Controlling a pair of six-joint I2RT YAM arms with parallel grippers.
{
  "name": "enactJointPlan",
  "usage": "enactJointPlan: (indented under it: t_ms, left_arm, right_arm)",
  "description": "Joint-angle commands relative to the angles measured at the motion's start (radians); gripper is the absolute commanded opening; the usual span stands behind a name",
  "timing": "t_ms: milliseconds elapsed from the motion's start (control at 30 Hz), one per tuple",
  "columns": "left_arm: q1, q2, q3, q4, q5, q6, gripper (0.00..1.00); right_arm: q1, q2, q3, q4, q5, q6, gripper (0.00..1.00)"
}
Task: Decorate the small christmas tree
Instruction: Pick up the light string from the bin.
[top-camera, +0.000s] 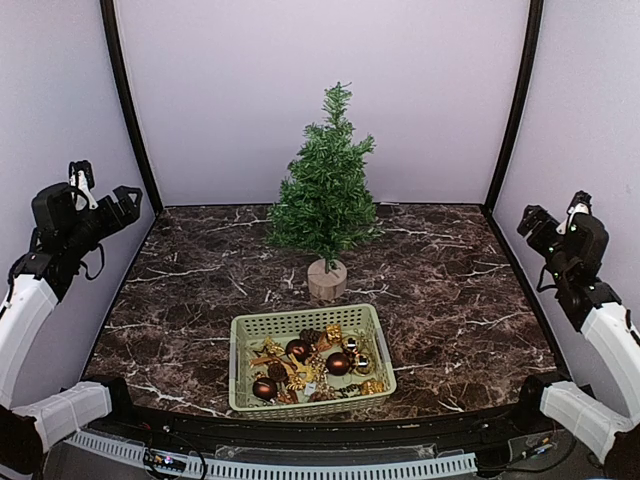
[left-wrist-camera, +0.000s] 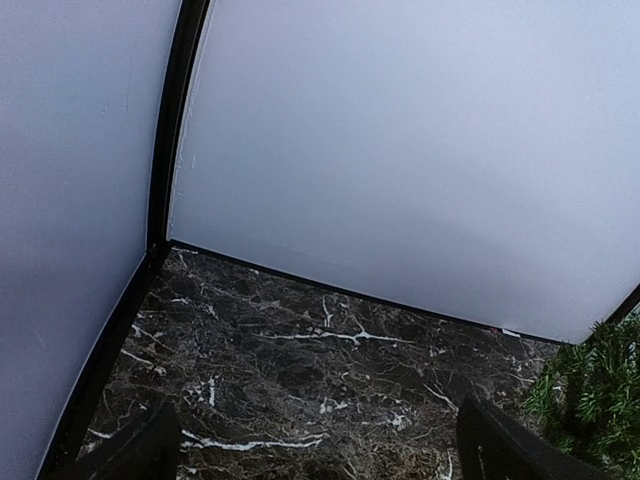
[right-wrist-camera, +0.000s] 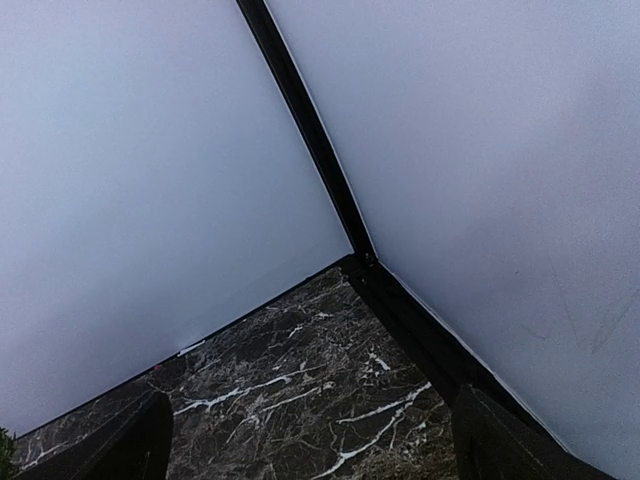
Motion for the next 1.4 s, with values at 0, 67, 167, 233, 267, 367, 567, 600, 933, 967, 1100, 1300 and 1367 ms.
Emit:
enactJointPlan:
  t_ms: [0,67,167,233,267,367,567,600,933,967,1100,1300,1367]
  left_arm:
    - [0.002,0.008,0.017,0.037,0.031,0.008,0.99]
    - [0.002,0.015,0.011,0.046,0.041,0.0,0.99]
    - [0.003,0.026,0.001,0.067,0.047,-0.022,0.99]
    - [0.003,0.026,-0.011,0.081,0.057,-0.022,0.99]
    - [0.003,0.025,-0.023,0.095,0.056,-0.02,0.99]
    - [0.003,0.019,-0.047,0.12,0.083,-0.004,0.99]
    - [-0.01,0.024,-0.218,0.276,0.349,-0.063,0.98]
    - [-0.043,0.026,-0.237,0.283,0.362,-0.082,0.98]
    - [-0.446,0.086,-0.347,0.294,0.445,-0.038,0.98]
    - [-0.465,0.097,-0.353,0.284,0.44,-0.04,0.98]
    - [-0.485,0.183,-0.356,0.259,0.414,-0.041,0.98]
    - [-0.526,0.274,-0.329,0.255,0.412,-0.017,0.91]
    - [-0.545,0.306,-0.321,0.255,0.447,-0.011,0.81]
  right_arm:
    - [-0.003,0.003,0.024,0.04,-0.035,0.021,0.99]
    - [-0.003,0.004,0.024,0.034,-0.037,0.019,0.99]
    - [-0.003,0.003,0.027,0.017,-0.029,-0.001,0.99]
    - [-0.003,0.0,0.025,0.01,-0.02,-0.014,0.99]
    - [-0.003,-0.001,0.025,0.007,-0.018,-0.021,0.99]
    - [-0.003,0.002,0.024,0.004,-0.045,-0.038,0.99]
    - [0.004,0.077,0.045,-0.013,-0.253,-0.12,0.98]
    - [0.011,0.089,0.044,-0.016,-0.264,-0.129,0.98]
    - [0.117,0.124,0.006,0.03,-0.453,-0.136,0.99]
    - [0.122,0.124,0.004,0.036,-0.458,-0.134,0.99]
    - [0.134,0.118,0.006,0.054,-0.484,-0.125,0.99]
    - [0.151,0.103,0.048,0.03,-0.554,-0.126,0.99]
    - [0.158,0.099,0.068,0.018,-0.584,-0.124,0.99]
